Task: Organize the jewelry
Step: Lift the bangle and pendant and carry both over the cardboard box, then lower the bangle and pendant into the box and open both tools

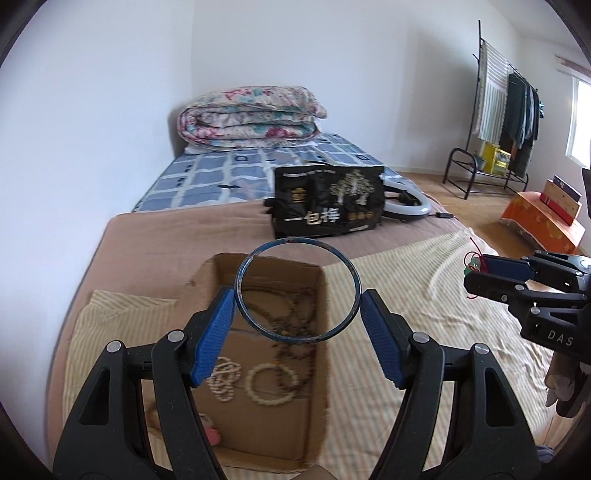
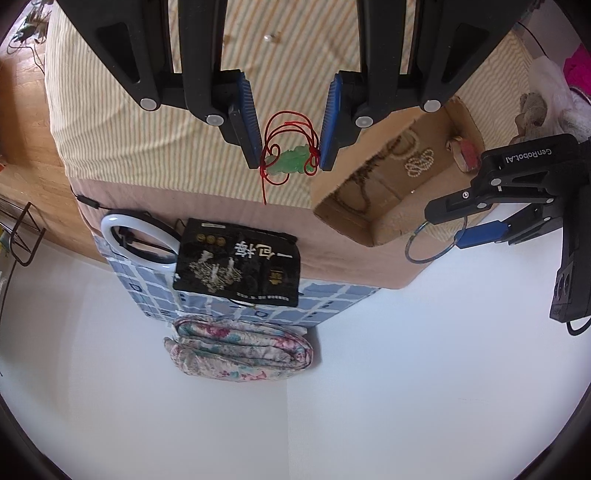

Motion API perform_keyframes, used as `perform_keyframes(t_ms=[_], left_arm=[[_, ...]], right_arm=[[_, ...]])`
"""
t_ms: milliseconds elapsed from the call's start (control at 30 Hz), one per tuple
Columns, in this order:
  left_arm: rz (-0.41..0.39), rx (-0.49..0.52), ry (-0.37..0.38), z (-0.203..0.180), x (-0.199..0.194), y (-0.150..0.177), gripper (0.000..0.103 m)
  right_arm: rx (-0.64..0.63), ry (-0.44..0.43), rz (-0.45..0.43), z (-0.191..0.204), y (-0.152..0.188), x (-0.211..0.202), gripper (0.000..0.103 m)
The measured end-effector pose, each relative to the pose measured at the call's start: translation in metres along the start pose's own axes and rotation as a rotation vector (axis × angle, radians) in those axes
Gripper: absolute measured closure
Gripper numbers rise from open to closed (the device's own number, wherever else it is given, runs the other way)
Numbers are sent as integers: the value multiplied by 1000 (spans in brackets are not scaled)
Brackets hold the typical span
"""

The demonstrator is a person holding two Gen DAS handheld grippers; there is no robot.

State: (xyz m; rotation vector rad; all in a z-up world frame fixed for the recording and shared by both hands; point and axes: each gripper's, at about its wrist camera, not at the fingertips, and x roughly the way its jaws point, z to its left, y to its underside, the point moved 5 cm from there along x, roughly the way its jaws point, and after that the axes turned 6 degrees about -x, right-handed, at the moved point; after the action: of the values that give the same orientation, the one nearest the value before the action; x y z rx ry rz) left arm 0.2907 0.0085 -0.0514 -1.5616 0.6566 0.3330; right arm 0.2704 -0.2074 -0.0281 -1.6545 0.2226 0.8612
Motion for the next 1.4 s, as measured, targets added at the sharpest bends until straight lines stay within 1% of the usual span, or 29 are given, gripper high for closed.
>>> perform_keyframes(t_ms=[333,667,1100,1300,1333,1367,1400], left_arm=[[22,-49,-47,46,5,10,31],[69,-86,-77,75,15,31,31],[111,-111,-76,85,20,50,31],[121,-99,-65,83,22,55,31],[122,-95,-65,82,23,55,31],[123,-91,-67,82,23,55,31],[126,-89,-69,81,23,55,31]], right_arm=[[-25,-48,6,34,-20,27,71],[-46,-93,30,60,-32,64,71],[-72,-127,74,87,-39,108,71],[-66,-149,83,94,-44,121,71],[-65,-151,84,96,-44,122,69],[-64,-146,84,96,-45,123,65],[-63,-135,86,96,-46,124,49]])
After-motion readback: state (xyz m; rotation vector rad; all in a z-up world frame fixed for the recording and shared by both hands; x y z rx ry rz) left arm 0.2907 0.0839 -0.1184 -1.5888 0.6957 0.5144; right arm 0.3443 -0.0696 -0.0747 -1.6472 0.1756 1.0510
